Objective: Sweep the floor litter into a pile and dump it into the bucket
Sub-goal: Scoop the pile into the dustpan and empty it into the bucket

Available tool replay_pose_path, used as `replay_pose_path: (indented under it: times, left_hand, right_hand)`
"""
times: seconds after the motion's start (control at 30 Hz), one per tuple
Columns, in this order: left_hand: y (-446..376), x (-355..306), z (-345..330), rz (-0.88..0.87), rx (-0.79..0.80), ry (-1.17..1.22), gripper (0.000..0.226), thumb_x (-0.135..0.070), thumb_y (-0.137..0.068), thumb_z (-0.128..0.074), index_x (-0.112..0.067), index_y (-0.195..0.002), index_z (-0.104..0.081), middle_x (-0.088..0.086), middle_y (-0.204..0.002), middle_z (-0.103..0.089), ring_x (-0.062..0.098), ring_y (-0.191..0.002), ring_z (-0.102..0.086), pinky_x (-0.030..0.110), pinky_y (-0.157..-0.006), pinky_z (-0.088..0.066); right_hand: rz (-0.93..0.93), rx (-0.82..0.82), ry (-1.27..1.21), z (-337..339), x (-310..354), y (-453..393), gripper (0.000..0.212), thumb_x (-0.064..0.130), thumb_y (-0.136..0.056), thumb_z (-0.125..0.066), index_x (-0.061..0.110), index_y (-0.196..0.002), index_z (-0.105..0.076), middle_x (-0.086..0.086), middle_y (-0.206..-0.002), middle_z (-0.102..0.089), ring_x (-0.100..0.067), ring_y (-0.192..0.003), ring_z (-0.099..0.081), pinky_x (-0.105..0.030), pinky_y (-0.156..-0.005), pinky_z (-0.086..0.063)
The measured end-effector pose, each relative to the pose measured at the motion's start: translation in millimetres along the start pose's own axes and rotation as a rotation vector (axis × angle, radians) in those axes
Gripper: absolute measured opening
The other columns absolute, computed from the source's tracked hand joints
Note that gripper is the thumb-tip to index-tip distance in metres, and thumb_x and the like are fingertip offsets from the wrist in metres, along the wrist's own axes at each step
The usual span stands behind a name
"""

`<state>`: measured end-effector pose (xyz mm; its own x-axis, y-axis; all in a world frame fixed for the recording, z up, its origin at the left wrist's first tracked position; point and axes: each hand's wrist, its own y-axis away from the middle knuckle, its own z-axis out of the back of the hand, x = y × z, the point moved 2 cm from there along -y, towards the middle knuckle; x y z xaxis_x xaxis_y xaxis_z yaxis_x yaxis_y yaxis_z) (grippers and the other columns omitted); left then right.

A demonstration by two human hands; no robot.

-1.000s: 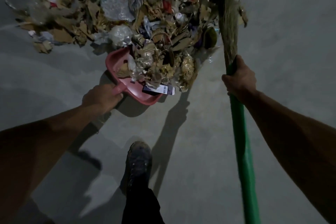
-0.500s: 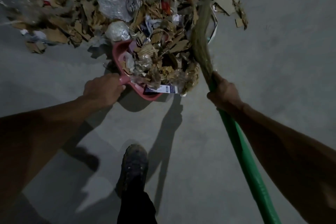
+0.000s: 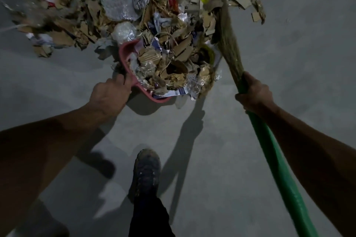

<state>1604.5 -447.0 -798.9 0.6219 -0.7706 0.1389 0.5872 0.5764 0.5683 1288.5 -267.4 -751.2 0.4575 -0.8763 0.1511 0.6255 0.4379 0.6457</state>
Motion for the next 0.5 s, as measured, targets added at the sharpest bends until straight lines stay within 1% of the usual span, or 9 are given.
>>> replay_pose_path:
  times: [0.1,0.17,0.23,0.27,0.33,0.37,0.43,0.47,0.5]
  left_hand:
    - [-2.6,2.6,-9.8,-0.022,-0.019,-0.04,0.055,-0.027,-0.099,-0.044,-0.009,-0.145,-0.021,0.013,-0.115,-0.051,0.023,-0.08,-0.058,0.031,-0.057,-0.04]
    - [-2.8,4.7,-15.5,-0.034,-0.04,-0.037,0.056,-0.03,-0.099,-0.045,-0.008,-0.146,-0.022,0.014,-0.11,-0.052,0.024,-0.075,-0.058,0.031,-0.055,-0.037]
    - [-2.4,4.6,-19.3,-0.049,-0.056,-0.037,0.055,-0.029,-0.1,-0.045,-0.005,-0.145,-0.027,0.016,-0.105,-0.053,0.027,-0.07,-0.059,0.031,-0.053,-0.033]
    - [-2.3,5.1,-21.0,-0.058,-0.072,-0.03,0.053,-0.027,-0.1,-0.045,-0.003,-0.144,-0.03,0.017,-0.102,-0.054,0.028,-0.065,-0.057,0.031,-0.052,-0.031]
    - [-2.5,4.7,-24.9,-0.079,-0.096,0.001,0.049,-0.025,-0.099,-0.049,0.0,-0.139,-0.037,0.019,-0.095,-0.054,0.025,-0.053,-0.044,0.03,-0.05,-0.03]
    - [-3.4,4.4,-25.6,-0.081,-0.102,0.025,0.046,-0.024,-0.099,-0.049,0.0,-0.137,-0.039,0.019,-0.094,-0.054,0.024,-0.052,-0.04,0.03,-0.05,-0.033]
    - [-5.6,3.5,-25.6,-0.039,-0.067,0.121,0.04,-0.024,-0.102,-0.043,-0.002,-0.135,-0.037,0.02,-0.097,-0.056,0.026,-0.058,-0.044,0.035,-0.056,-0.044]
    - [-6.9,3.1,-24.1,-0.01,-0.058,0.156,0.04,-0.025,-0.103,-0.041,-0.003,-0.136,-0.036,0.02,-0.097,-0.058,0.027,-0.061,-0.047,0.036,-0.059,-0.045]
    - [-8.0,2.4,-23.4,0.005,-0.064,0.154,0.043,-0.026,-0.102,-0.043,-0.005,-0.138,-0.032,0.018,-0.096,-0.06,0.027,-0.062,-0.048,0.036,-0.058,-0.045]
  right_hand:
    - [0.055,0.076,0.055,-10.3,4.9,-7.3,0.071,0.003,-0.085,-0.058,0.032,-0.146,-0.036,-0.01,-0.106,-0.06,-0.031,-0.068,-0.066,-0.034,-0.05,-0.057]
    - [0.073,0.097,0.023,-22.3,6.7,-5.8,0.074,0.003,-0.084,-0.059,0.032,-0.147,-0.034,-0.01,-0.106,-0.059,-0.032,-0.068,-0.066,-0.036,-0.05,-0.058]
    - [0.096,0.117,0.006,-34.6,5.1,1.7,0.074,0.003,-0.084,-0.059,0.031,-0.148,-0.033,-0.009,-0.106,-0.06,-0.031,-0.067,-0.066,-0.037,-0.051,-0.059]
    - [0.11,0.126,-0.008,-40.4,4.4,7.4,0.073,0.002,-0.084,-0.059,0.029,-0.147,-0.034,-0.01,-0.107,-0.061,-0.03,-0.066,-0.065,-0.036,-0.051,-0.058]
    - [0.136,0.137,-0.047,-50.9,5.2,20.3,0.072,0.001,-0.084,-0.059,0.026,-0.147,-0.035,-0.012,-0.113,-0.062,-0.027,-0.067,-0.063,-0.034,-0.053,-0.058]
    - [0.15,0.138,-0.069,-55.8,7.0,26.9,0.073,0.001,-0.085,-0.059,0.025,-0.148,-0.034,-0.011,-0.114,-0.062,-0.027,-0.069,-0.063,-0.033,-0.057,-0.057]
    - [0.177,0.134,-0.112,-65.0,11.2,41.1,0.075,0.002,-0.085,-0.059,0.024,-0.151,-0.031,-0.009,-0.113,-0.059,-0.028,-0.073,-0.063,-0.035,-0.064,-0.058]
    - [0.194,0.139,-0.121,-69.2,13.9,47.9,0.075,0.003,-0.086,-0.059,0.025,-0.151,-0.029,-0.007,-0.113,-0.058,-0.027,-0.075,-0.064,-0.037,-0.066,-0.059]
    - [0.209,0.151,-0.119,-73.5,16.1,54.5,0.075,0.004,-0.087,-0.059,0.025,-0.152,-0.027,-0.005,-0.114,-0.056,-0.026,-0.077,-0.064,-0.037,-0.068,-0.059]
